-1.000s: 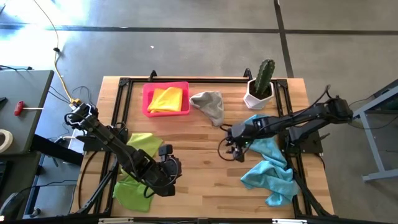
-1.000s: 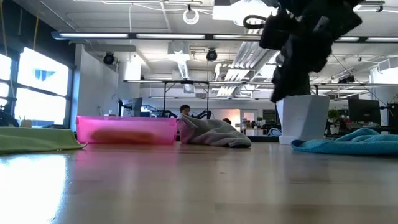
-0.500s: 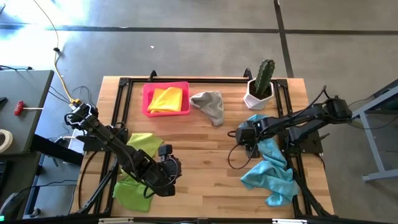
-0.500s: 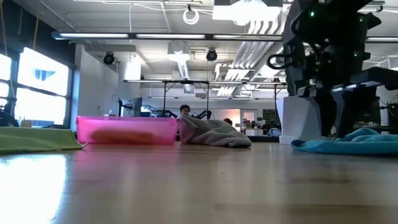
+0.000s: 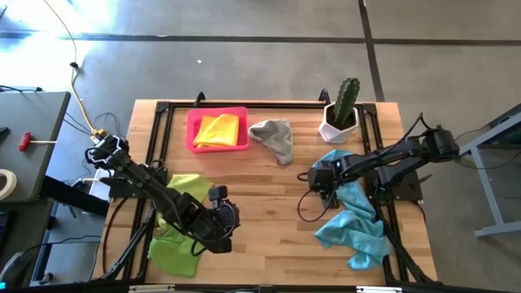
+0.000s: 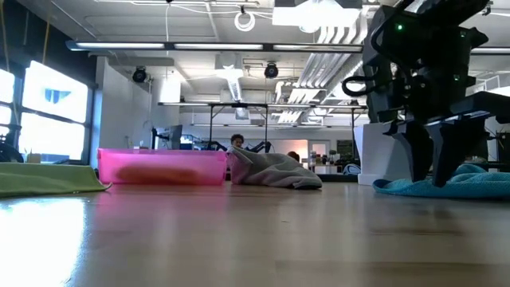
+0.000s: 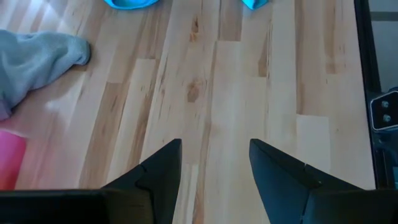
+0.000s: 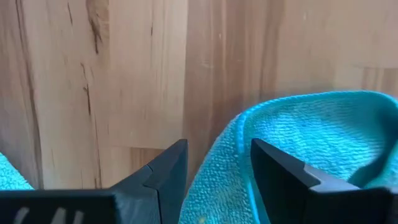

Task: Fold microfiber towels
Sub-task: Fold the top blue towel on the table

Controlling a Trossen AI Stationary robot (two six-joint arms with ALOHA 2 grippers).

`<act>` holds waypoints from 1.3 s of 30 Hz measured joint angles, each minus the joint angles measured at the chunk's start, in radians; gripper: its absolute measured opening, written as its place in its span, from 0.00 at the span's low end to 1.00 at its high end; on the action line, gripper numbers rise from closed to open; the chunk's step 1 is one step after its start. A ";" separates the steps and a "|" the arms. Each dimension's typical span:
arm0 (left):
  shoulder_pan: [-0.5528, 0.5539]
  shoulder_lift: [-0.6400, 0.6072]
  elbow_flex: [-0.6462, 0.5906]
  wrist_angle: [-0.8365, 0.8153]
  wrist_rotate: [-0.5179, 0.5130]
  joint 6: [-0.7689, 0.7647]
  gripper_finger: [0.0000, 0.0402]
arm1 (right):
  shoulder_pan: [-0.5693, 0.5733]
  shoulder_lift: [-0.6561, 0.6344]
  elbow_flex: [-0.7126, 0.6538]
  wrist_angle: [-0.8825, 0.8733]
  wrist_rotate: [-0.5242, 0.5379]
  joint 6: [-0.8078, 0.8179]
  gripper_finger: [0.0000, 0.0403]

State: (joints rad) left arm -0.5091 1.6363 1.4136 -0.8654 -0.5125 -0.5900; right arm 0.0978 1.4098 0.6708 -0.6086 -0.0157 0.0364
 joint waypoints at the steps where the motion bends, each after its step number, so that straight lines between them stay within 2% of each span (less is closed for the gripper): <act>1: -0.001 0.000 0.000 0.000 0.000 0.005 0.44 | 0.000 0.004 0.000 -0.001 -0.004 0.000 0.40; 7: -0.001 0.000 0.000 0.002 -0.009 0.026 0.44 | 0.000 0.040 0.000 0.001 -0.004 0.001 0.28; 13: -0.001 0.000 0.000 0.002 -0.067 0.044 0.44 | 0.009 0.045 0.003 0.021 -0.004 0.010 0.06; 15: -0.001 0.000 0.000 0.002 -0.079 0.079 0.44 | 0.017 0.045 0.013 0.057 -0.016 0.013 0.02; 23: 0.000 0.000 0.000 0.002 -0.086 0.206 0.44 | 0.074 0.045 0.090 0.358 -0.099 -0.003 0.01; 28: 0.000 0.000 -0.001 0.013 -0.101 0.264 0.44 | 0.110 0.044 0.170 0.464 -0.163 -0.051 0.00; 39: 0.044 0.001 -0.148 0.445 -0.124 0.491 0.44 | 0.159 0.044 0.297 0.524 -0.155 -0.178 0.00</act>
State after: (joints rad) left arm -0.4648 1.6375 1.2656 -0.4206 -0.6363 -0.0991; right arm 0.2570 1.4536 0.9674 -0.0845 -0.1703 -0.1418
